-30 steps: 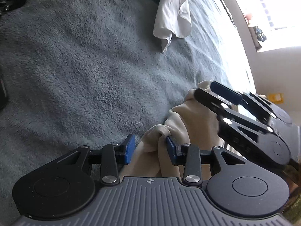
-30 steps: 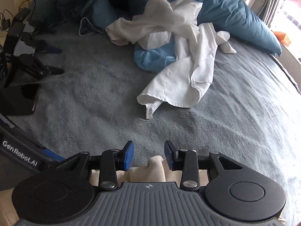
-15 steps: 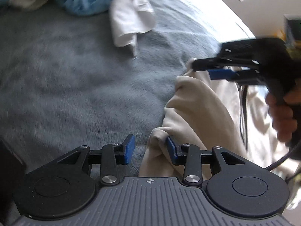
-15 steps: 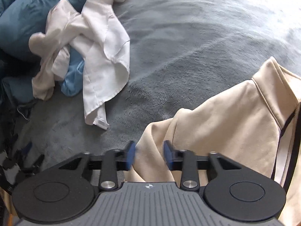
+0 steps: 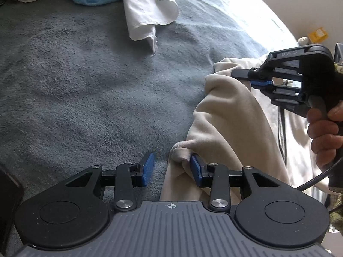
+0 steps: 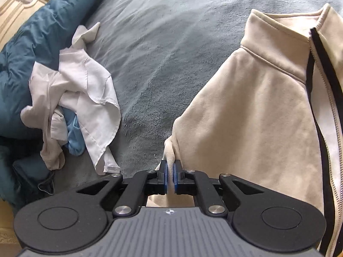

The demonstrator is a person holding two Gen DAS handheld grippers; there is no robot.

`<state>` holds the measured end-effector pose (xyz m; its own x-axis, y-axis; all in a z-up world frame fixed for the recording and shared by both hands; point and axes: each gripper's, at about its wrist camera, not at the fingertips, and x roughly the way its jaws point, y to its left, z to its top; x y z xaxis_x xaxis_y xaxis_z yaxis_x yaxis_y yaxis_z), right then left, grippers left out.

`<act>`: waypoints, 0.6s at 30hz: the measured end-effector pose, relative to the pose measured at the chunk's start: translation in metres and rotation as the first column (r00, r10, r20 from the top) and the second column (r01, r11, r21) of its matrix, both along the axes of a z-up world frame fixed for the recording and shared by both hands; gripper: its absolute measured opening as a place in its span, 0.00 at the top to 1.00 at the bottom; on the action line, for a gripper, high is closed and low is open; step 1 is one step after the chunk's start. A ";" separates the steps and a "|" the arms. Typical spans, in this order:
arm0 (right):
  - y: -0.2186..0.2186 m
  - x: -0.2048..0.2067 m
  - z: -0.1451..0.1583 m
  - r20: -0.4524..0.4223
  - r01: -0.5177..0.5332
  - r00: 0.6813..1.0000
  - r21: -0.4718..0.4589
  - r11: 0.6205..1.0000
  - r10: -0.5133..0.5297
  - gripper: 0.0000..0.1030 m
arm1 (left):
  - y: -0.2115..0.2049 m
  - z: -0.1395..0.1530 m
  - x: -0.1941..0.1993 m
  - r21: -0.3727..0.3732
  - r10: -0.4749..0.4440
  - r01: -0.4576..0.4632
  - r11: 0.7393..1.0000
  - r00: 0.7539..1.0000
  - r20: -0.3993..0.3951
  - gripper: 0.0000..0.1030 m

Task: Fold clothes
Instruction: 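Hold the folded edge with the left tool while the right tool regrasps it nearby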

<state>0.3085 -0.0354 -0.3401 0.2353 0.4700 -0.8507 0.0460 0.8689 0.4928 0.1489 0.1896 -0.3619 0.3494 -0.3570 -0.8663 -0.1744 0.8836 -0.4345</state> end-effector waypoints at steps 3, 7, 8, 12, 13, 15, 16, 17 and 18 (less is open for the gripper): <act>0.008 0.002 0.007 0.023 -0.080 0.996 -0.048 0.996 0.081 0.93 | -0.005 0.006 0.000 0.039 -0.007 0.008 0.999 1.000 -0.022 0.63; 0.018 0.005 0.016 0.031 -0.198 0.979 -0.118 0.973 0.203 0.90 | -0.010 0.014 -0.004 0.092 0.011 -0.007 0.996 0.999 -0.042 0.63; 0.021 0.005 0.018 0.026 -0.225 0.973 -0.136 0.965 0.230 0.88 | -0.011 0.016 -0.005 0.103 0.018 -0.014 0.995 0.999 -0.047 0.63; 0.035 0.005 0.024 0.014 -0.351 0.932 -0.210 0.912 0.362 0.75 | -0.016 0.018 -0.012 0.151 0.030 -0.020 0.988 0.997 -0.065 0.63; 0.040 0.004 0.026 0.011 -0.385 0.918 -0.230 0.894 0.397 0.71 | -0.017 0.018 -0.013 0.165 0.030 -0.018 0.986 0.997 -0.072 0.63; 0.047 0.002 0.027 0.015 -0.427 0.895 -0.265 0.865 0.446 0.71 | -0.019 0.016 -0.014 0.187 0.032 -0.017 0.982 0.996 -0.079 0.63; 0.049 0.000 0.027 0.019 -0.438 0.887 -0.278 0.855 0.461 0.71 | -0.019 0.016 -0.015 0.195 0.032 -0.016 0.981 0.996 -0.079 0.63; 0.049 -0.001 0.027 0.023 -0.443 0.884 -0.282 0.851 0.467 0.71 | -0.020 0.017 -0.016 0.204 0.031 -0.015 0.979 0.996 -0.079 0.63; 0.050 -0.001 0.026 0.026 -0.446 0.881 -0.285 0.848 0.472 0.71 | -0.021 0.017 -0.017 0.212 0.030 -0.013 0.977 0.997 -0.078 0.63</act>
<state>0.3071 0.0146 -0.3136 0.1314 0.3058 -0.9430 -0.4243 0.8770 0.2253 0.1322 0.1689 -0.3451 0.2814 -0.1562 -0.9468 -0.2210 0.9496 -0.2223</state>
